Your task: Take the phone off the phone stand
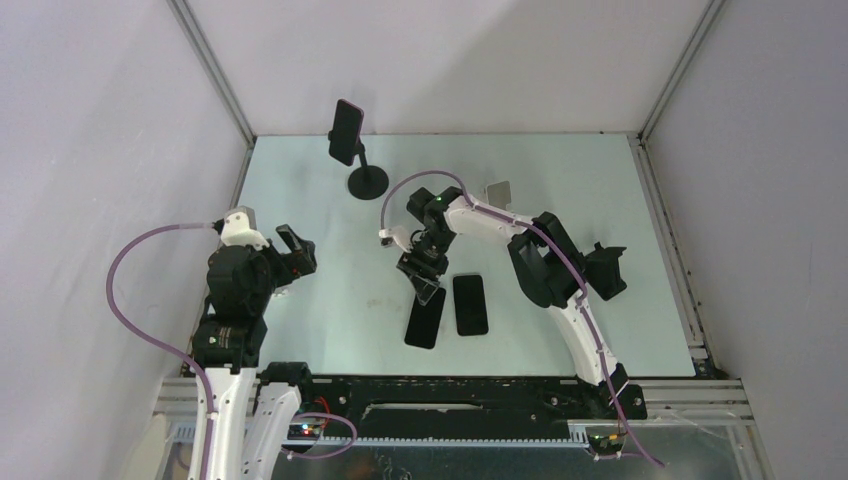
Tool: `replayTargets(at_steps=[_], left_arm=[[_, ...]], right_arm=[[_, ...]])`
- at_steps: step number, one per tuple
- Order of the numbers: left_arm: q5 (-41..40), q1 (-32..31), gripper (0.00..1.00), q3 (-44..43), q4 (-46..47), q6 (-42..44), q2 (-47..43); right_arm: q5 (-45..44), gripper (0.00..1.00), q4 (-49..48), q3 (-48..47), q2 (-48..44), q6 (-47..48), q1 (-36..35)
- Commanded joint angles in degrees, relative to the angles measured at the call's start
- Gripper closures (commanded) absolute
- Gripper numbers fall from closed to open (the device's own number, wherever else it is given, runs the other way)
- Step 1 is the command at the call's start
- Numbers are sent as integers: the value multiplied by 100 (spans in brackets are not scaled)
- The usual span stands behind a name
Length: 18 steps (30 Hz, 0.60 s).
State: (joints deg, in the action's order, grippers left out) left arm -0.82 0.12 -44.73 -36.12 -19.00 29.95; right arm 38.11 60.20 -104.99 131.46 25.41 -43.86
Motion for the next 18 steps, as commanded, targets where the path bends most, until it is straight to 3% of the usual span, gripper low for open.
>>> replayTargets(at_steps=[1, 11, 18], left_arm=[[38, -30, 2, -5, 148, 64, -15], [38, -30, 2, -9, 154, 64, -7], [38, -30, 2, -9, 150, 64, 0]], right_arm=[[26, 35, -162, 7, 13, -55, 39], [-333, 20, -357, 104, -133, -185, 105], [-1947, 13, -716, 37, -636, -651, 157]])
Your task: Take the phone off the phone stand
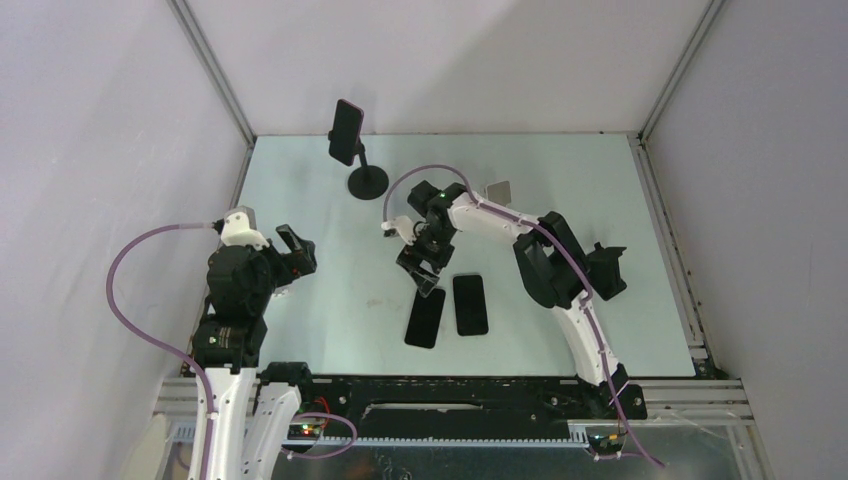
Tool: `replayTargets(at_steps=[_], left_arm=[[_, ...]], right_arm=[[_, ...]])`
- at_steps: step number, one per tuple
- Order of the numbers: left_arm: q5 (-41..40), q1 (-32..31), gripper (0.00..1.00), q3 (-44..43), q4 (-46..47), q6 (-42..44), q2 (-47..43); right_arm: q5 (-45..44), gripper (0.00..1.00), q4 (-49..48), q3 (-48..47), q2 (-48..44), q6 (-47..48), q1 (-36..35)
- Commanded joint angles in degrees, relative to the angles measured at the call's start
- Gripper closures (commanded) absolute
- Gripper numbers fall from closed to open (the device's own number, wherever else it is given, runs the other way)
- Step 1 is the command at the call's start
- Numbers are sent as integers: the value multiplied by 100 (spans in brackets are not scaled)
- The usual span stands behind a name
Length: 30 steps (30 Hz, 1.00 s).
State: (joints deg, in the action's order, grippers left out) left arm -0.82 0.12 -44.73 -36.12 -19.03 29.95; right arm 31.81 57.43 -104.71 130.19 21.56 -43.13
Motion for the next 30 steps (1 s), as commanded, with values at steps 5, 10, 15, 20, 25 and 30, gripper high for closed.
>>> replayTargets(at_steps=[5, 10, 15, 20, 25, 30], left_arm=[[38, -30, 2, -5, 144, 66, -7], [-31, -30, 2, -20, 118, 54, 54], [-167, -30, 2, -44, 73, 25, 61], [-495, -30, 2, -68, -16, -59, -7], [-1348, -30, 2, -104, -194, -337, -28], [-2183, 100, 2, -368, -680, -695, 139]], right_arm=[[-2742, 12, -904, 49, -1270, -920, 94], [-3645, 9, -1657, 478, -2054, -1772, 32], [-3638, 2, -2522, 1194, -2825, -2842, -31], [-2569, 1, -3307, 2009, -3248, -3613, -24], [-2084, 1, -3359, 2119, -3266, -4056, -170], [-2593, 1, -3375, 2291, -3307, -4382, -600]])
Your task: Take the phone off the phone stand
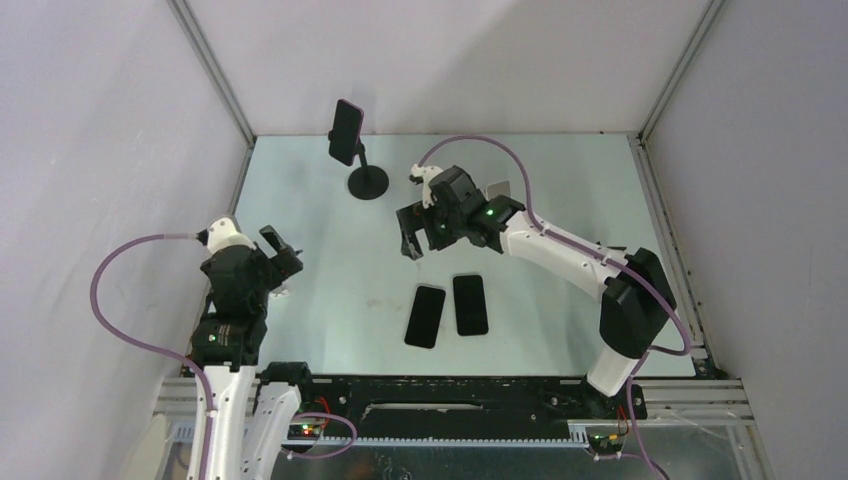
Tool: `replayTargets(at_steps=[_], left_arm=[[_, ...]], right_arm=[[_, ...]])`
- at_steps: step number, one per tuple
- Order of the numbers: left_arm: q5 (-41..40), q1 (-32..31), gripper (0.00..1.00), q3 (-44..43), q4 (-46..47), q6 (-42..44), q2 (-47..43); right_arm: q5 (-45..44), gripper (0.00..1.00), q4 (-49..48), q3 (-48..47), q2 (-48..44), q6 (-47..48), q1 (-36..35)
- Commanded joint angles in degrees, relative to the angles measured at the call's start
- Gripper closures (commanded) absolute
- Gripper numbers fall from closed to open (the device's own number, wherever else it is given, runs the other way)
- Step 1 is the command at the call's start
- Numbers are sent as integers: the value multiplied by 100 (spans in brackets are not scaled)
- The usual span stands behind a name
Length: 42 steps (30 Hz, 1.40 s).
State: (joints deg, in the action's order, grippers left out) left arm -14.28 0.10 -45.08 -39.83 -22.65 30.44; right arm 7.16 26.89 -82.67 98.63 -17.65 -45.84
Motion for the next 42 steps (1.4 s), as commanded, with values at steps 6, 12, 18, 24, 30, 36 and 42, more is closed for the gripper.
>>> replayTargets(at_steps=[6, 12, 18, 24, 30, 36, 42], left_arm=[[-688, 372, 2, -520, -371, -409, 160], [-476, 643, 2, -676, -555, -198, 167], [-234, 649, 0, -501, -492, -40, -313], [-209, 649, 2, -387, -401, 32, -729], [65, 649, 5, -302, -226, -41, -754], [148, 648, 5, -248, -165, -46, -774], [196, 648, 5, -207, -103, -37, -780]], right_arm=[[-140, 1, -503, 120, 10, -723, -737], [257, 1, -1191, 124, 250, -1290, -919], [797, 1, -3205, 172, 879, -2792, -933], [429, 1, -5261, 15, 1807, -4046, -1026], [248, 1, -5472, -1100, 2956, -4814, -1079], [146, 1, -5879, -1928, 3847, -5344, -1090], [134, 1, -5741, -2566, 4493, -5515, -1078]])
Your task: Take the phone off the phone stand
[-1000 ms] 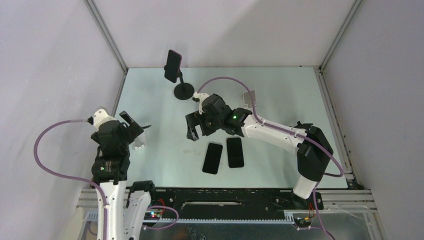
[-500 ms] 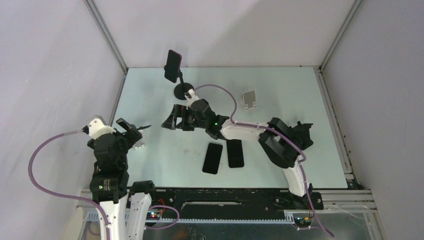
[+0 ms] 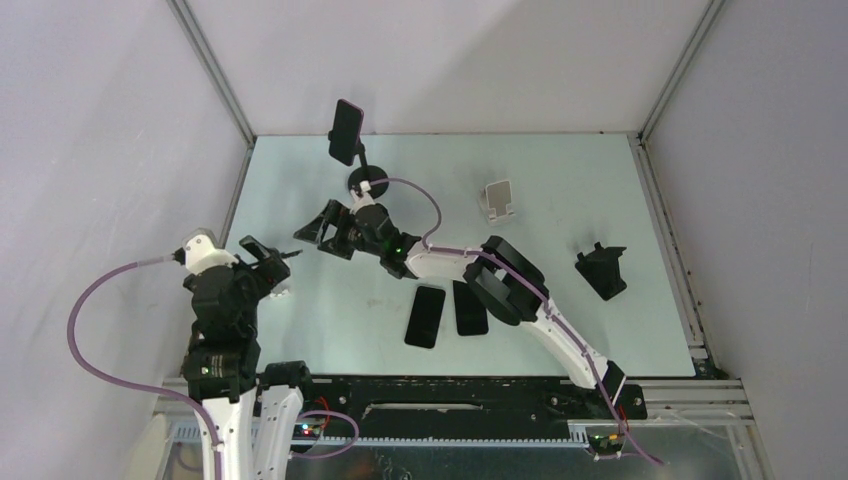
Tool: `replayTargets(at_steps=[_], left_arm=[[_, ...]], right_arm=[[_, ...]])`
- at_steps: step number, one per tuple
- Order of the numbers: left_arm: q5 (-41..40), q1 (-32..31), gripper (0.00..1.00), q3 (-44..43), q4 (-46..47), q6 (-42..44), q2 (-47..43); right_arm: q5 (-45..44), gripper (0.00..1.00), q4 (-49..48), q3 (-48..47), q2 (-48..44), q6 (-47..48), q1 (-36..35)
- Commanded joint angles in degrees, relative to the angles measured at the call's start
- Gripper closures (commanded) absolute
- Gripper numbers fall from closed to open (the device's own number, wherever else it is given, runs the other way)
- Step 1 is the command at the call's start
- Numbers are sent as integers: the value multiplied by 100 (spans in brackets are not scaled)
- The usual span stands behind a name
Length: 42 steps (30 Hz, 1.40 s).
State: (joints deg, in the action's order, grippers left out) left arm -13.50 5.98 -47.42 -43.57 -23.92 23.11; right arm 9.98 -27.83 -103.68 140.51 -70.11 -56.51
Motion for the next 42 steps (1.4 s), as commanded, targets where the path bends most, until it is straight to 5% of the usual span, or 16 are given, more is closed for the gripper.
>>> replayTargets(at_steps=[1, 24, 42], left_arm=[[123, 60, 5, 29, 279, 89, -50], [278, 48, 5, 92, 347, 156, -36], [434, 53, 5, 136, 410, 204, 0]], right_arm=[[-160, 1, -263, -545, 410, -307, -14], [159, 1, -2253, -1099, 1546, -316, -17], [475, 1, -2272, -1420, 1841, -70, -25]])
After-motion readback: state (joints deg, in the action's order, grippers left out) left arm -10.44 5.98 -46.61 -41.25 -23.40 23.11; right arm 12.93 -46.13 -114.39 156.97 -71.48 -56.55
